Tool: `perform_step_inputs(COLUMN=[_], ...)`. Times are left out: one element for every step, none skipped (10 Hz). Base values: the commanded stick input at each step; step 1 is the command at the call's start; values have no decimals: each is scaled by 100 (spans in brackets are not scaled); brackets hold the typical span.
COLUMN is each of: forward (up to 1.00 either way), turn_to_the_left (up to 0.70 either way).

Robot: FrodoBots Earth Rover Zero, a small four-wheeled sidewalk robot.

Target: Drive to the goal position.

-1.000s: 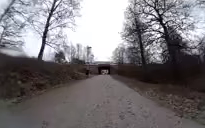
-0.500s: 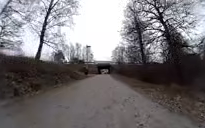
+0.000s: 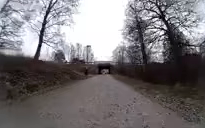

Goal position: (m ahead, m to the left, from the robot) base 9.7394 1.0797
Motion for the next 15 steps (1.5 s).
perform_step_inputs(forward=[70, 70, 70, 70, 70, 70, 70, 70, 70, 70, 70, 70, 70, 70, 70], turn_to_the_left=[2, 0, 0, 0, 0, 0, 0, 0, 0, 0, 0, 0, 0, 0, 0])
